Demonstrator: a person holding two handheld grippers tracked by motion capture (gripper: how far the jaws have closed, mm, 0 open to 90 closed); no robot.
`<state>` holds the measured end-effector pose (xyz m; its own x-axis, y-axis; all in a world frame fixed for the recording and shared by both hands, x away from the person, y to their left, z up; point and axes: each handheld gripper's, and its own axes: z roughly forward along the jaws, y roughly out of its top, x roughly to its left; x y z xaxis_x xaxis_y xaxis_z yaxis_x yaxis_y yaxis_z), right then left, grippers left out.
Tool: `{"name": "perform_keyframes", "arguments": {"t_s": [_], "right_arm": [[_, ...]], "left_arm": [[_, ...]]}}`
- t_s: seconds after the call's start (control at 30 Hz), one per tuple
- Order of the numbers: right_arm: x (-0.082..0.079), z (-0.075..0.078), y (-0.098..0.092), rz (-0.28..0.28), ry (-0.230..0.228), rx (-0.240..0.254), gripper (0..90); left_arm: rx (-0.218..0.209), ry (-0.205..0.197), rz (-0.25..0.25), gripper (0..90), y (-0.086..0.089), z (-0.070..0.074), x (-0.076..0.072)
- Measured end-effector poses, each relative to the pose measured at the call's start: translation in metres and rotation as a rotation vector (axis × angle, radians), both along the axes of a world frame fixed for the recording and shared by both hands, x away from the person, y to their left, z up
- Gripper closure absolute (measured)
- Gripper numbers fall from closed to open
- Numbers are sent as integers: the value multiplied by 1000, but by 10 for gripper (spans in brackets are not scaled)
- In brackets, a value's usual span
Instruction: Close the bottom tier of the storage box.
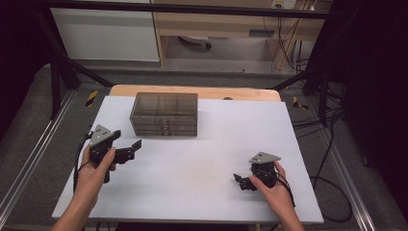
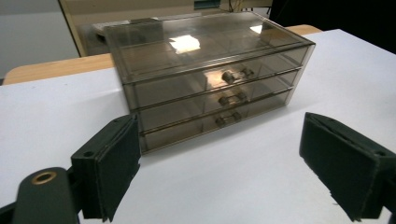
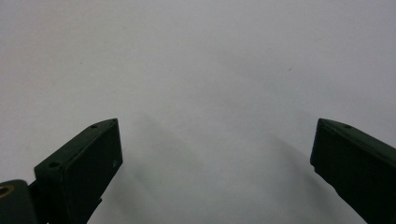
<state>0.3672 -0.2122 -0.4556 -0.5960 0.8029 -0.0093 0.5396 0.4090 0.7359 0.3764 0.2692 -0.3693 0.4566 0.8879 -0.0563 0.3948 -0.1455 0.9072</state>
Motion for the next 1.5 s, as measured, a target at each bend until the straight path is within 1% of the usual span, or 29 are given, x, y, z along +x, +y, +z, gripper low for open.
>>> {"name": "perform_keyframes", "arguments": {"t_s": [0.17, 0.3, 0.47, 0.53, 0.63, 0.7, 0.83, 0.97, 1.07, 1.23, 1.27, 1.4, 1.5], "right_arm": [[0, 0, -1, 2, -2, -3, 29], [0, -1, -2, 2, -4, -6, 29], [-1, 0, -2, -8, -1, 4, 27], [-1, 0, -3, -10, -4, 4, 27], [-1, 0, -5, -12, -6, 4, 26], [-1, 1, -5, -16, -7, 6, 26], [-1, 1, -7, -20, -12, 11, 26], [-2, 2, -9, -16, -26, 18, 26], [-3, 4, -11, -5, -25, 25, 27], [-4, 5, -13, -4, -41, 35, 31], [-5, 6, -14, -4, -38, 38, 32], [-5, 6, -17, -2, -47, 41, 38], [-6, 8, -20, -4, -59, 54, 42]], "left_arm": [[-10, -7, 24, 127, 17, -1, -8], [-16, -1, 35, 128, 26, -4, -13], [-33, 0, 50, 128, 35, -8, -19], [-40, -4, 57, 128, 41, -7, -21], [-41, -24, 66, 128, 48, -3, -24], [-47, -30, 67, 127, 52, -1, -27], [-41, -27, 66, 124, 57, -1, -32], [-48, -19, 69, 123, 60, -8, -36], [-51, -12, 73, 123, 62, -12, -39], [-62, 0, 78, 123, 65, -22, -43], [-65, 1, 80, 123, 66, -23, -44], [-77, 8, 88, 119, 71, -29, -47], [-75, 10, 91, 119, 73, -33, -48]]}}
